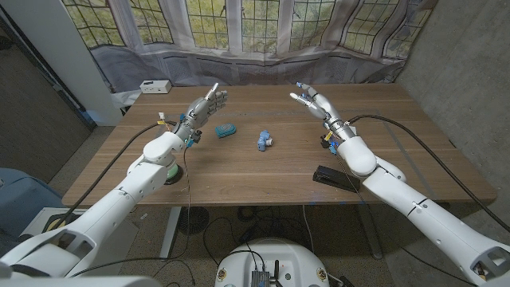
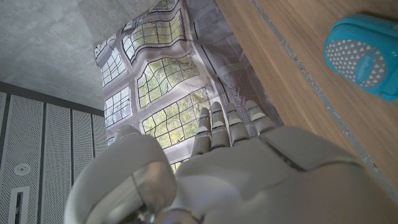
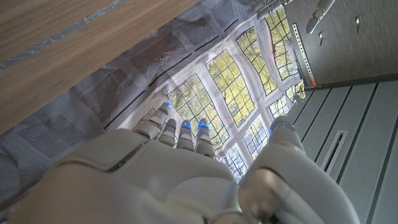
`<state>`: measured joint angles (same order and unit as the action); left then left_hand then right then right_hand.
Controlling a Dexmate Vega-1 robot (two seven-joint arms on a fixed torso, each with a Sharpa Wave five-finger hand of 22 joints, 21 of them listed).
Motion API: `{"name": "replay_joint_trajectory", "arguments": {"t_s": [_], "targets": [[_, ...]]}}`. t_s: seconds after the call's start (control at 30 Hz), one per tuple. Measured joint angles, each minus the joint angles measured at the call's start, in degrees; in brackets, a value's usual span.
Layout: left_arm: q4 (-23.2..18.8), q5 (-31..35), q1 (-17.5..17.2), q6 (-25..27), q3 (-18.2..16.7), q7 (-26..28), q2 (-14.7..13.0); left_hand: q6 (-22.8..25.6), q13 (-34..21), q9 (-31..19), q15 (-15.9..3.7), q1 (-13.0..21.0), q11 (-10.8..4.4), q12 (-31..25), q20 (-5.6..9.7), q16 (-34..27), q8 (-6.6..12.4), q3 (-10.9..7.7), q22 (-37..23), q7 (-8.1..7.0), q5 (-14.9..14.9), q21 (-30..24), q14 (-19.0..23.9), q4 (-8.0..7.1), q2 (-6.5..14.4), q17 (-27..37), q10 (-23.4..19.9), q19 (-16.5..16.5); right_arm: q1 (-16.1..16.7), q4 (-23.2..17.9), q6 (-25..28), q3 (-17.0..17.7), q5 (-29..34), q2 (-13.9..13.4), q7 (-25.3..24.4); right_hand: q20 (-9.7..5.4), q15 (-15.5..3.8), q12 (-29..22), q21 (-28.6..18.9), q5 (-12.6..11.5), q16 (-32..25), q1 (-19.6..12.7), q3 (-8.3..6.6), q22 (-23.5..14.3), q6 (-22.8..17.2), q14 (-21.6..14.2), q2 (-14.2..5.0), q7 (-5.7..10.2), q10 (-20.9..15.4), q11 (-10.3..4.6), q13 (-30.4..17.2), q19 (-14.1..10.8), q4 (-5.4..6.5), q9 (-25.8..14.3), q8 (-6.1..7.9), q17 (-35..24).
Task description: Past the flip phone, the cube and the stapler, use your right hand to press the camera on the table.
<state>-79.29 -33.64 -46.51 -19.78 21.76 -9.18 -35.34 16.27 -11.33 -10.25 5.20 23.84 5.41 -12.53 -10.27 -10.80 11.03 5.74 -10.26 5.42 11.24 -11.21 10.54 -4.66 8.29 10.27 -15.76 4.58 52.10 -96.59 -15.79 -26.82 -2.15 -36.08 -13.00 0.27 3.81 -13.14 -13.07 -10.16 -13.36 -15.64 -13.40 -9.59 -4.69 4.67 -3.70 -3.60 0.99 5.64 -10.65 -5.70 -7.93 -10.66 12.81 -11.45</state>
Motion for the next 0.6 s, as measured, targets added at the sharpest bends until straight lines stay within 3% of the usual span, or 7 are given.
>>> {"name": "replay_joint_trajectory", "arguments": {"t_s": [0.6], "targets": [[-0.9,0.9,-0.7,0.2,-0.4,2.6,0.1,0.0,0.0,0.0,0.0,0.0,0.0,0.0,0.0,0.0,0.0,-0.24,0.0,0.0,0.0,0.0,0.0,-0.24,0.0,0.0,0.0,0.0,-1.8,6.2,-4.8,2.1,-12.3,1.2,7.3,-0.37,-0.03,0.0,0.0,0.0,-0.2,0.9,0.74,0.0,-1.0,-1.2,0.85,-0.52,-1.4,0.4,0.0,-1.0,0.28,0.0,-0.44,-0.2]]}}
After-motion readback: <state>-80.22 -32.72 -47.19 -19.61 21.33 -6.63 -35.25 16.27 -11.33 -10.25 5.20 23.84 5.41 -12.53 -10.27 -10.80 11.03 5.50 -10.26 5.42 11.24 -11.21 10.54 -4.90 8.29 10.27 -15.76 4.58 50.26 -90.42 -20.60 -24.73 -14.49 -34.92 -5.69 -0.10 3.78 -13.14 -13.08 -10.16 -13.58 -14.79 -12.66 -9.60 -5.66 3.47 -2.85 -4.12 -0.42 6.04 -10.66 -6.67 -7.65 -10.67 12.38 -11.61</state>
